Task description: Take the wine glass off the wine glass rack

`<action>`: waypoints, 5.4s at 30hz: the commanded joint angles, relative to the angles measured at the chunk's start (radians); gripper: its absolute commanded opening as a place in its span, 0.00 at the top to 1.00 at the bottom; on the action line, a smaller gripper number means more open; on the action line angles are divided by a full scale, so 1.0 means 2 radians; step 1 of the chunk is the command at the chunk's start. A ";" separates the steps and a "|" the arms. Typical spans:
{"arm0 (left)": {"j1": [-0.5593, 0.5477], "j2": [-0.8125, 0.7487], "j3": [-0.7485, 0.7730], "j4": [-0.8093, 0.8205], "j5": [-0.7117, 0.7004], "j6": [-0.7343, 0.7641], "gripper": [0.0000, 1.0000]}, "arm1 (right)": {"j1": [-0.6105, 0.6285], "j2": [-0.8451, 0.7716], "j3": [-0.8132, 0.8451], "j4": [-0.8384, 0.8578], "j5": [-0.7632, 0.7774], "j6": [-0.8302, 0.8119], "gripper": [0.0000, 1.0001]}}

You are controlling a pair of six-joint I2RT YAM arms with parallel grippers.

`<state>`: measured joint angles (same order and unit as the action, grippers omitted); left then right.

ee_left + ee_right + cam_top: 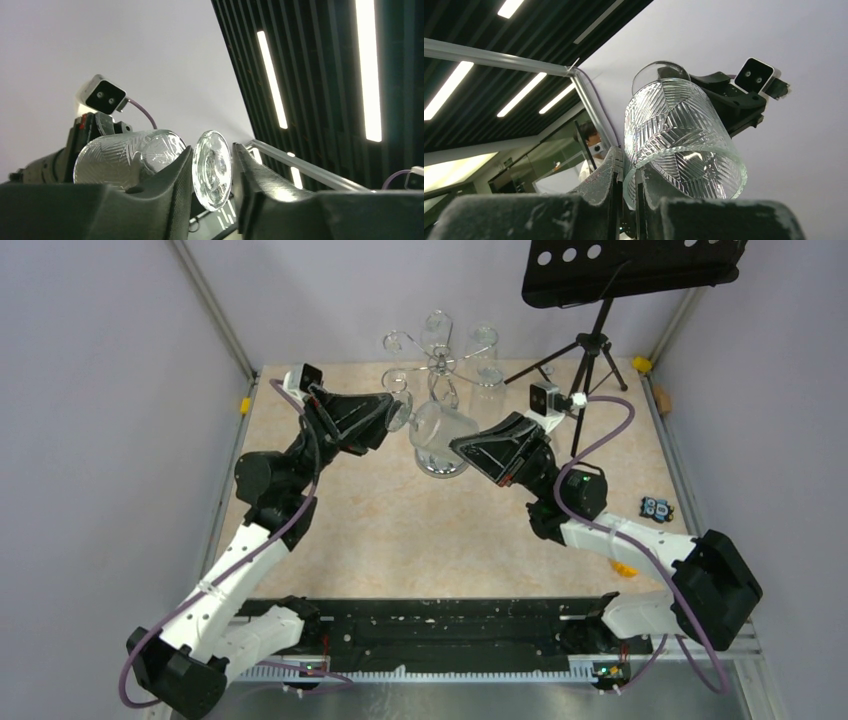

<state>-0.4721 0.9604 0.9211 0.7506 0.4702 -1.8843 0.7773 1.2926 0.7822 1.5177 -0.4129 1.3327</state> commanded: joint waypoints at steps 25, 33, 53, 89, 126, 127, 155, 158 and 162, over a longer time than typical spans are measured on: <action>0.001 -0.116 0.148 -0.601 -0.309 0.746 0.26 | 0.002 -0.272 0.128 -0.802 0.103 -0.384 1.00; 0.002 -0.146 0.115 -0.598 -0.407 0.790 0.25 | 0.003 -0.174 0.273 -1.120 0.194 -0.463 1.00; 0.001 -0.156 0.068 -0.576 -0.418 0.794 0.23 | 0.003 -0.007 0.177 -1.104 0.351 -0.452 1.00; 0.002 -0.165 0.051 -0.581 -0.408 0.775 0.23 | -0.038 0.041 0.114 -1.067 0.344 -0.463 0.88; 0.003 -0.115 0.033 -0.534 -0.310 0.674 0.19 | -0.194 -0.114 0.296 -0.956 0.141 -0.374 0.26; 0.003 -0.115 0.033 -0.536 -0.308 0.673 0.19 | -0.211 -0.106 0.296 -0.940 0.121 -0.357 0.26; 0.004 -0.132 0.027 -0.530 -0.250 0.706 0.06 | -0.289 0.039 0.230 -0.692 -0.054 -0.101 0.54; 0.004 -0.136 0.025 -0.529 -0.254 0.706 0.06 | -0.289 0.042 0.226 -0.692 -0.049 -0.101 0.55; 0.004 -0.138 0.023 -0.529 -0.258 0.703 0.06 | -0.289 0.048 0.223 -0.679 -0.055 -0.095 0.58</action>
<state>-0.4690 0.6956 0.9752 -0.3584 -0.0452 -0.4797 0.2043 1.3857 1.2274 0.0845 -0.4995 1.1213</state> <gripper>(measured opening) 0.941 0.440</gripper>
